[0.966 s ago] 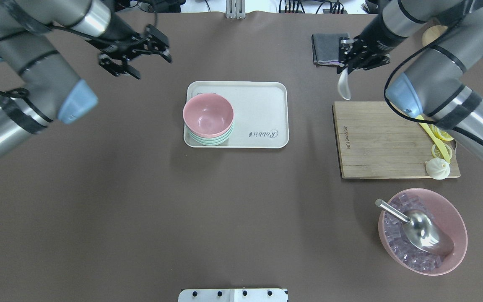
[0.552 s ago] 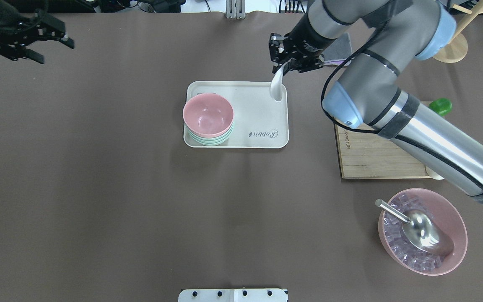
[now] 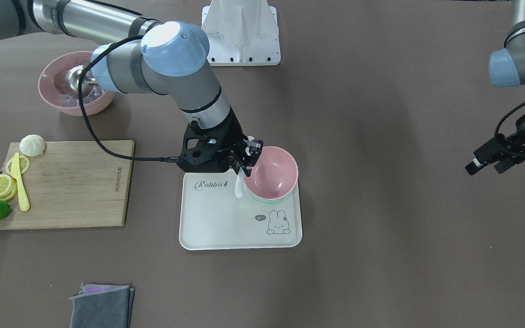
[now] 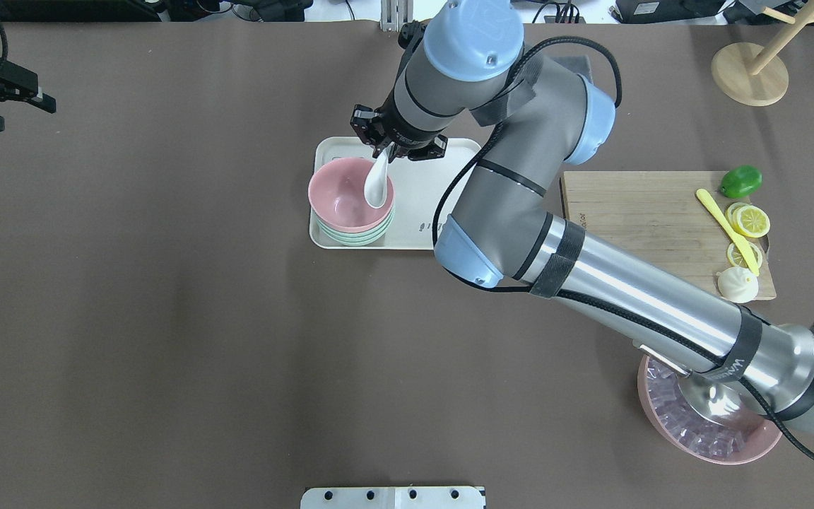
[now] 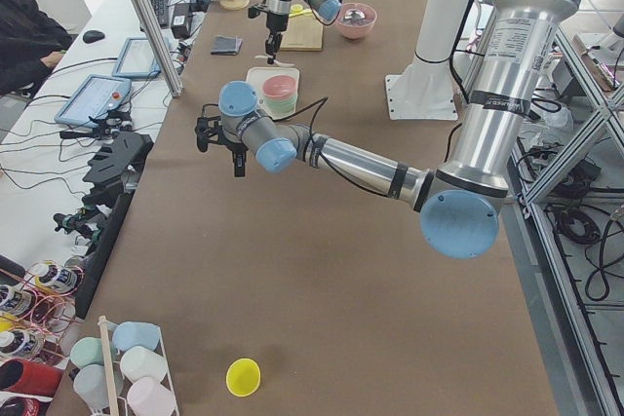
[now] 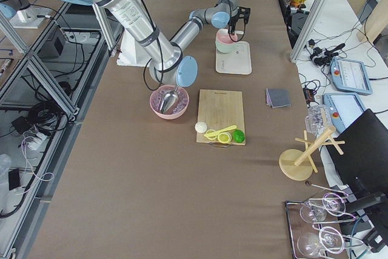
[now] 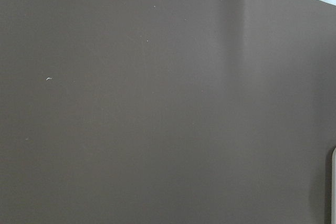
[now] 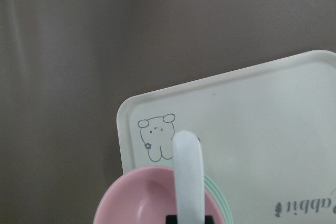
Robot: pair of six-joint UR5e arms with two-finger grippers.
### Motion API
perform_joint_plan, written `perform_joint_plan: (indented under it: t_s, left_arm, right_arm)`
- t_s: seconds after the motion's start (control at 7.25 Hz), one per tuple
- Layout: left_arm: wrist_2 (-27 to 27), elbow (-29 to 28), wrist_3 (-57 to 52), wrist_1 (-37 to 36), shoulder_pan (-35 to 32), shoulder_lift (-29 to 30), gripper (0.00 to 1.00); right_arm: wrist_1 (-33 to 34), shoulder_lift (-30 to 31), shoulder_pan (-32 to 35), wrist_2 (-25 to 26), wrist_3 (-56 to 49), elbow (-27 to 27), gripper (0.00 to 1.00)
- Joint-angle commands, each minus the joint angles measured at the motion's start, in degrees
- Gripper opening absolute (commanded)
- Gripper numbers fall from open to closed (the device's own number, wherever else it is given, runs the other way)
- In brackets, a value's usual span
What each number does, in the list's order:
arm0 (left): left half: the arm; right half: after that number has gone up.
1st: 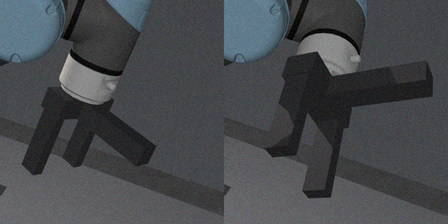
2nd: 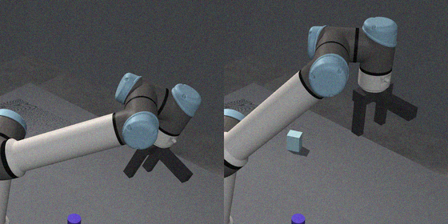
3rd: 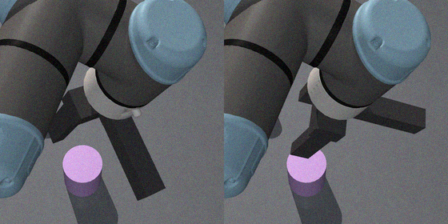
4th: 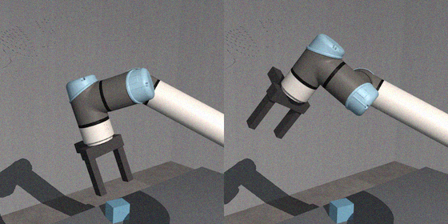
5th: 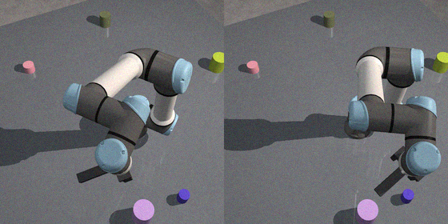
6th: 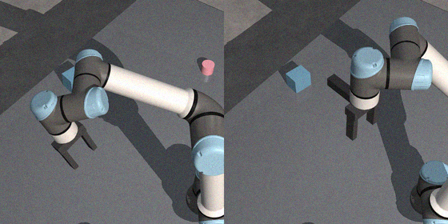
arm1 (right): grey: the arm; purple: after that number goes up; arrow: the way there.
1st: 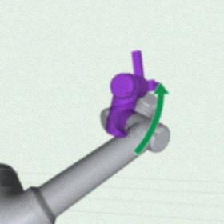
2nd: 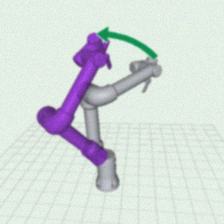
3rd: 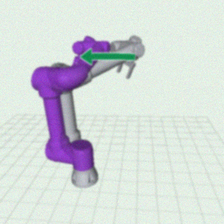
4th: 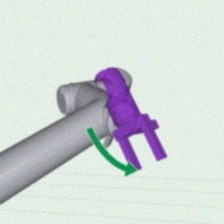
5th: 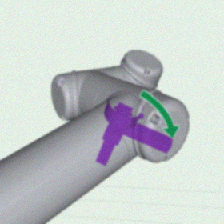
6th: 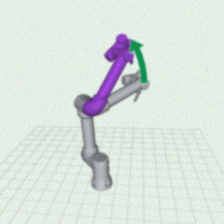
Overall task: Stack pink bowl on green and place spoon
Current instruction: 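Lower the white spoon into the pink bowl and release it with the right gripper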
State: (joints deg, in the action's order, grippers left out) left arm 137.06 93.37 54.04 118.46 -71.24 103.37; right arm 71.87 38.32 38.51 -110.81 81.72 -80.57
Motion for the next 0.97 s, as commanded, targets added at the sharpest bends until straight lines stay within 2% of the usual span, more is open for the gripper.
perform_joint_plan:
  t_s: [0.0, 0.28, 0.41, 0.55, 0.69, 0.83]
  left_arm:
    - [0.0, 0.0, -0.3, 0.0, 0.0, -0.4, 0.97]
    - [0.0, -0.1, -0.3, 0.0, 0.0, -0.4, 0.97]
    - [0.0, -0.1, -0.3, 0.0, 0.0, -0.4, 0.97]
    - [0.0, -0.1, -0.3, 0.0, 0.0, -0.4, 0.97]
    - [0.0, -0.2, -0.3, 0.0, 0.0, -0.4, 0.97]
    - [-0.1, 0.0, -0.4, 0.0, 0.0, -0.4, 0.97]
  right_arm:
    - [-1.7, -1.8, -2.1, 3.7, 0.6, 3.6, 0.00]
    - [-1.7, -2.0, -2.3, 3.8, 0.6, 3.7, 0.00]
    - [-1.8, -2.1, -2.3, 4.1, 0.6, 4.3, 0.08]
    - [-3.4, -2.3, -2.3, 4.3, 0.5, 5.1, 0.87]
    - [-3.5, -2.4, -2.2, 4.3, 0.4, 5.3, 0.99]
    - [-3.5, -2.4, -2.2, 4.2, 0.2, 5.2, 0.99]
